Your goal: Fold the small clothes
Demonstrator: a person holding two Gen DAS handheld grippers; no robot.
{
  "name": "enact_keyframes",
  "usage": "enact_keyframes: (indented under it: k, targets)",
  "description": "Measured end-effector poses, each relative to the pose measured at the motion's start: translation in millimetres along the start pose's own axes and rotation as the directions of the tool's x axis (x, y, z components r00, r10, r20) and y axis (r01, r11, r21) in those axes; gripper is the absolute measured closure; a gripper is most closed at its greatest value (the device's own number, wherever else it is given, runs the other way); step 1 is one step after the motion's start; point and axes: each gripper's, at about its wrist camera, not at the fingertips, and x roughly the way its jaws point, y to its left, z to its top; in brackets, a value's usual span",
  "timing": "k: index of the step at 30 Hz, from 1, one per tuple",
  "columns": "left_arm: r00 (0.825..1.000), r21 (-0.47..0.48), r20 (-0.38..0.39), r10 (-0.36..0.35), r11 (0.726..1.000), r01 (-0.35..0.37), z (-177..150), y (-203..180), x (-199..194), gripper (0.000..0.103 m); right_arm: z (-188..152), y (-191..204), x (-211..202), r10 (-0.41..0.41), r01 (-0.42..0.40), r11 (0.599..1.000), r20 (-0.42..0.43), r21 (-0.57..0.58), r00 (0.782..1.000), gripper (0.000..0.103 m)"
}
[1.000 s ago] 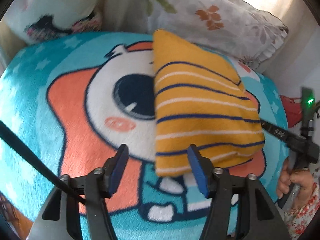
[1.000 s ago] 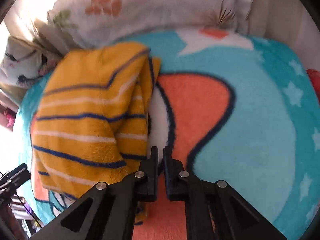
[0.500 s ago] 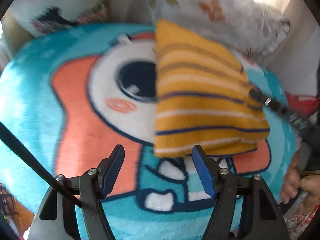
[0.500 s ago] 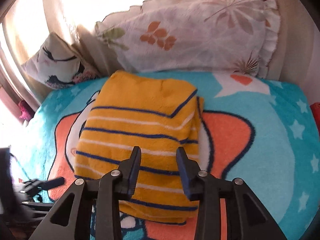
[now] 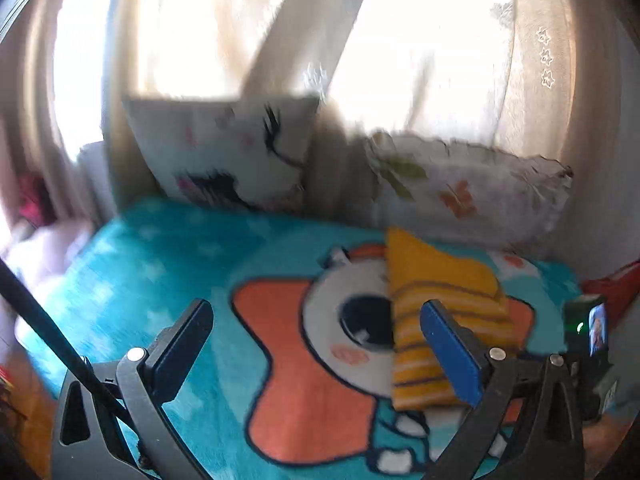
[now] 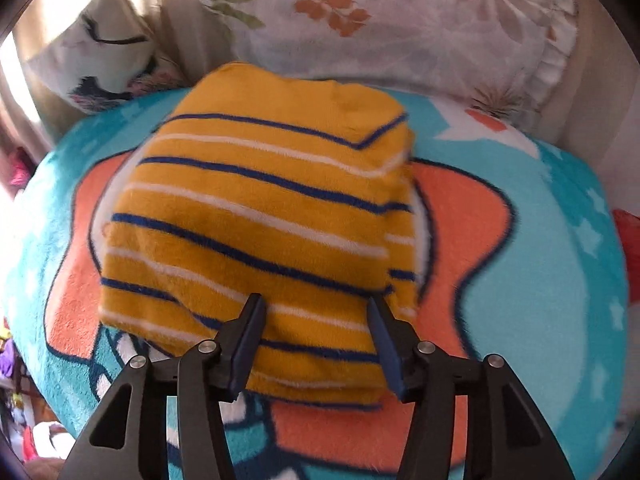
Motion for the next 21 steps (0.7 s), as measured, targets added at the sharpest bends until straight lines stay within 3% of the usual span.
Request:
enact_keyframes:
  k: [3,6,8,10,13,16,18,21]
  targets:
    - [0.999,-0.018,-0.042,-0.012,1.0,0.011,-0.8,16.3,16.3,0.0,9.4,2.7,-37.0,-0.034,0.03,0.999,0.114,0.034,0.993,0.047]
    - [0.997,0.0,-0.083,-0.009,1.0,0.009,-7.3,22.9,24.4,0.0,27.5,22.8,-48.8,-0.038,0.036,0.999,0.171,0.015,0.984,0.047]
    - [0.993,0.011,-0.115,-0.017,1.0,0.019,-9.9,28.1,29.5,0.0,43.8,45.7,-39.2,-0.003,0.006,1.0,0.165,-0.018,0.986,0.052]
    - [0.989,0.026,-0.143,-0.031,0.999,0.035,-13.2,32.4,35.2,0.0,56.6,66.6,-28.9,0.026,-0.018,0.999,0.17,-0.046,0.985,0.075]
    - [0.984,0.061,-0.178,-0.031,0.997,0.043,-18.4,38.1,40.7,0.0,85.7,91.0,-0.2,0.047,-0.043,0.999,0.157,-0.033,0.986,0.077]
    - [0.979,0.077,-0.201,-0.037,0.996,0.054,-20.5,45.9,43.6,0.0,100.1,94.2,43.2,0.147,-0.15,0.986,0.049,0.073,0.988,0.077]
    - [0.977,0.082,-0.21,-0.036,0.995,0.055,-19.6,52.7,44.9,0.0,87.8,89.8,58.4,0.162,-0.163,0.979,0.023,0.124,0.987,0.077]
    - [0.977,0.073,-0.209,-0.04,0.996,0.057,-15.8,66.5,47.2,0.0,59.0,81.1,50.1,0.172,-0.178,0.972,0.049,0.151,0.984,0.077]
